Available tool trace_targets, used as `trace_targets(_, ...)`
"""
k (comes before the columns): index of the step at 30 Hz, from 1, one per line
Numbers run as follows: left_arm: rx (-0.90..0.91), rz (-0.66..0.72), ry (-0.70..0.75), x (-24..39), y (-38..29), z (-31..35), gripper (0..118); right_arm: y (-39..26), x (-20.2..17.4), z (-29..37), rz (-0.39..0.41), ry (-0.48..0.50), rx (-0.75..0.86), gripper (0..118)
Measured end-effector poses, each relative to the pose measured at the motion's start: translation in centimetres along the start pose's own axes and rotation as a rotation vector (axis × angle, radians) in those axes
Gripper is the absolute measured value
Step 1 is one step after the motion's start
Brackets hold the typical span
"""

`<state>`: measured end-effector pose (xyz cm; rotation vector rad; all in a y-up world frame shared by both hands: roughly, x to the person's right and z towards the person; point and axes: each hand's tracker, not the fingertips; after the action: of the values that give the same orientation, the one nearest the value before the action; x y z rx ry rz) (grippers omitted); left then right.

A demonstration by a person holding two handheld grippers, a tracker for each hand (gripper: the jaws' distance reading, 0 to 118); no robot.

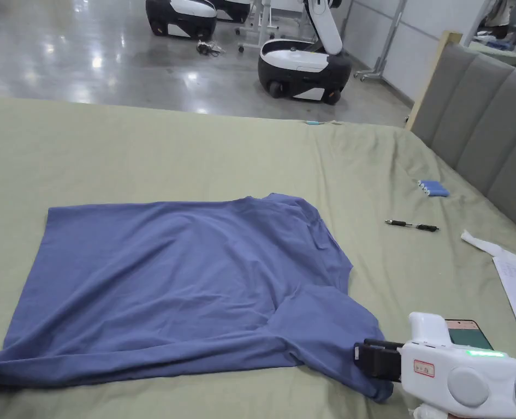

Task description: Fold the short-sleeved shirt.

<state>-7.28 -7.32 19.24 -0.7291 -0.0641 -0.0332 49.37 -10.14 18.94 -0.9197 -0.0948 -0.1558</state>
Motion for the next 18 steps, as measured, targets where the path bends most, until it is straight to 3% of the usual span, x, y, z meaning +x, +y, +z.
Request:
trace_targets(1, 0.004, 0.003, -0.001, 0.0, -0.2, 0.0, 8, -0.3, 0.0, -0.3, 0.02, 0.02, -0.023, 89)
trace_targets(2, 0.006, 0.007, -0.005, 0.1, -0.2, 0.1, 8, -0.8, -0.2, -0.2, 0.028, 0.013, -0.016, 38)
trace_targets(3, -0.005, 0.007, -0.023, 0.2, -0.2, 0.2, 8, -1.2, -0.3, -0.2, 0.029, 0.013, -0.022, 9)
trace_targets(6, -0.023, -0.026, -0.034, 0.7, 0.1, 0.4, 7, -1.2, 0.0, 0.8, -0.029, 0.035, 0.002, 6)
trace_targets(14, 0.085, -0.074, 0.041, -0.2, 4.0, 4.3, 7, 4.0, -1.9, 7.8, 0.075, 0.008, 0.155, 5)
trace_targets(18, 0.114, -0.061, 0.028, -0.8, 7.9, 2.7, 7, 8.0, -2.3, 8.8, 0.036, 0.034, 0.212, 5)
